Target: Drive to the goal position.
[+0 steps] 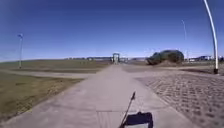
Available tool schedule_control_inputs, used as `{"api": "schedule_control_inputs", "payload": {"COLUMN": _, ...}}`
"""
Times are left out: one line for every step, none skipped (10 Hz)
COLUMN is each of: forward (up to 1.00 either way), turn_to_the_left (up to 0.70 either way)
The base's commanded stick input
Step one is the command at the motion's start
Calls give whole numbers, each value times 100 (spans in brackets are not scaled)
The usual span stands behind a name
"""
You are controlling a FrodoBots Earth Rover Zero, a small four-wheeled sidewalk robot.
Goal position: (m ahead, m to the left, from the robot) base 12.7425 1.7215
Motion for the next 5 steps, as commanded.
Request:
{"api": "schedule_control_inputs", "payload": {"forward": 100, "turn_to_the_left": 0}}
{"api": "schedule_control_inputs", "payload": {"forward": 100, "turn_to_the_left": 0}}
{"api": "schedule_control_inputs", "payload": {"forward": 100, "turn_to_the_left": 0}}
{"api": "schedule_control_inputs", "payload": {"forward": 100, "turn_to_the_left": 0}}
{"api": "schedule_control_inputs", "payload": {"forward": 100, "turn_to_the_left": 0}}
